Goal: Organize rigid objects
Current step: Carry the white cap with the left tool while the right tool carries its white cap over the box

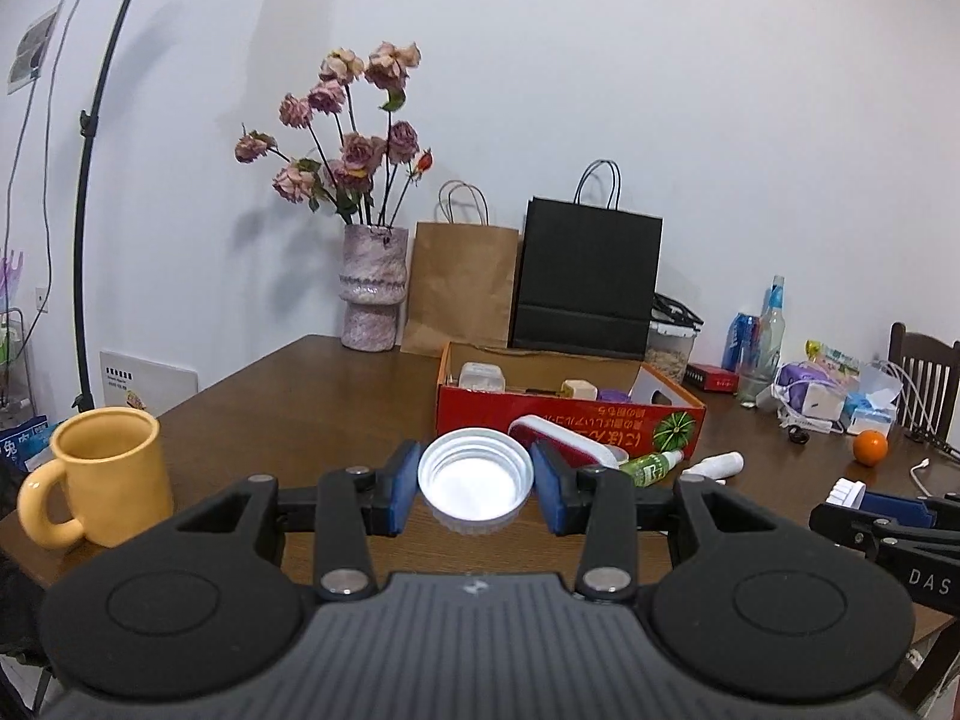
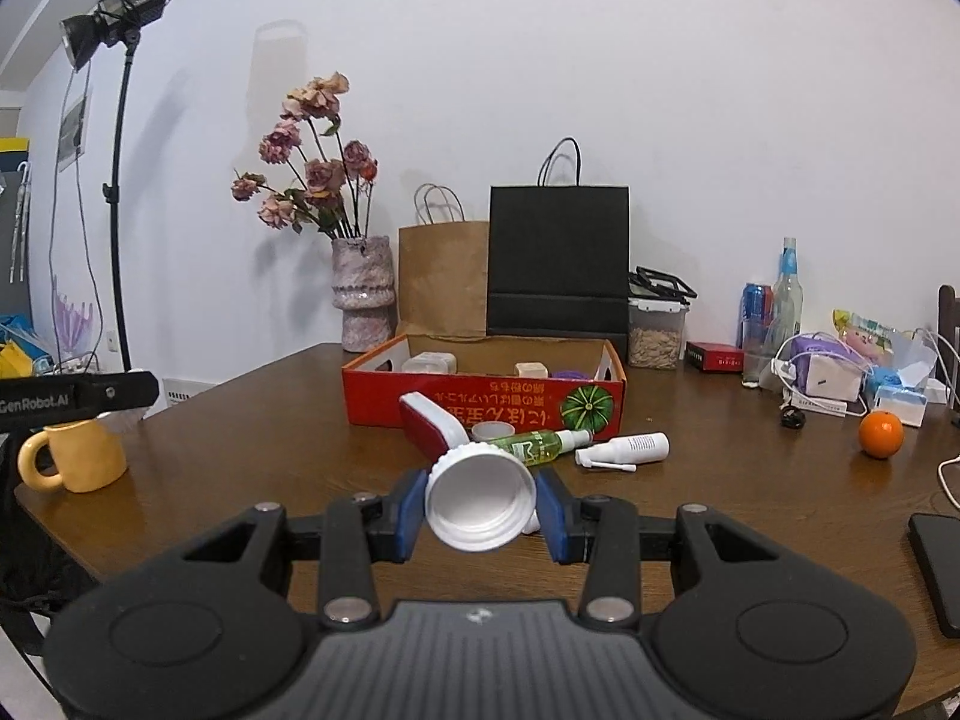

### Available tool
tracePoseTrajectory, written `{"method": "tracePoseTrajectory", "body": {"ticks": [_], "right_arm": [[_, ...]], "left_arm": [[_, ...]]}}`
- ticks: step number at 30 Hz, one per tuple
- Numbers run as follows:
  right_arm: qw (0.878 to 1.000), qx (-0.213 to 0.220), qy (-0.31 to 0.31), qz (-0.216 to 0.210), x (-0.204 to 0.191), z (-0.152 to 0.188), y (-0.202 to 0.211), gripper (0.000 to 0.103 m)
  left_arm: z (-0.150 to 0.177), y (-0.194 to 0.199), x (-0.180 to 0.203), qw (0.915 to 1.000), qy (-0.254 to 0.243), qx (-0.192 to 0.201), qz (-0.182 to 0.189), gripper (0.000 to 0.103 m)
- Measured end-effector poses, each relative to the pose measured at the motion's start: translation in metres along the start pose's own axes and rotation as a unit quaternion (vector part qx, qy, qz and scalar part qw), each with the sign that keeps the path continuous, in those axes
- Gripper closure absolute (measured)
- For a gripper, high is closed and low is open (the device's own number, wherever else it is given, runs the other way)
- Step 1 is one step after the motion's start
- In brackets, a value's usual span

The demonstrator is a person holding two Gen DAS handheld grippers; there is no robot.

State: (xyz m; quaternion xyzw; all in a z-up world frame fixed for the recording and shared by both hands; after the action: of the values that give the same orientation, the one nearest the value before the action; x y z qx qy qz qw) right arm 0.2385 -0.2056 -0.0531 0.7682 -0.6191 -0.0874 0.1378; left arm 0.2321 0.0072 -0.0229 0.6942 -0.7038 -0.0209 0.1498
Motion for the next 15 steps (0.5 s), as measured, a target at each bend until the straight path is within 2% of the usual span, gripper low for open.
{"method": "tracePoseTrajectory", "body": {"ticks": [4, 6, 12, 15], "right_arm": [[1.0, -0.004, 0.0, -0.004, 0.011, -0.007, -0.025, 0.064], [1.0, -0.001, 0.004, -0.013, 0.015, -0.017, -0.039, 0.064], [0.999, 0.001, 0.017, -0.052, 0.039, -0.077, -0.106, 0.064], [0.997, -0.011, 0.032, -0.066, 0.055, -0.112, -0.16, 0.064]], "left_arm": [[-0.006, -0.03, 0.003, 1.0, -0.002, -0.005, 0.002, 0.063], [-0.015, -0.049, 0.006, 0.9999, 0.004, -0.009, 0.014, 0.063], [-0.071, -0.133, 0.022, 0.9994, -0.015, 0.003, 0.031, 0.063], [-0.1, -0.191, 0.031, 0.9985, -0.023, -0.016, 0.046, 0.063]]}}
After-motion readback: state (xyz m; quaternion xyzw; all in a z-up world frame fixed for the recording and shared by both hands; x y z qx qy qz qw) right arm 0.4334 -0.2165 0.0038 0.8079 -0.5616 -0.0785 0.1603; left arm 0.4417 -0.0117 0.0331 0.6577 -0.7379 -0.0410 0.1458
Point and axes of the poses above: each gripper's, at about its wrist camera, not at the fingertips, and y roughly against the way its jaws point, x to its right, z to its underside, the point moved 8 cm from there along -y, roughly the way its jaws point, and after that the axes turned 5 degrees about y, right-handed, at the moved point
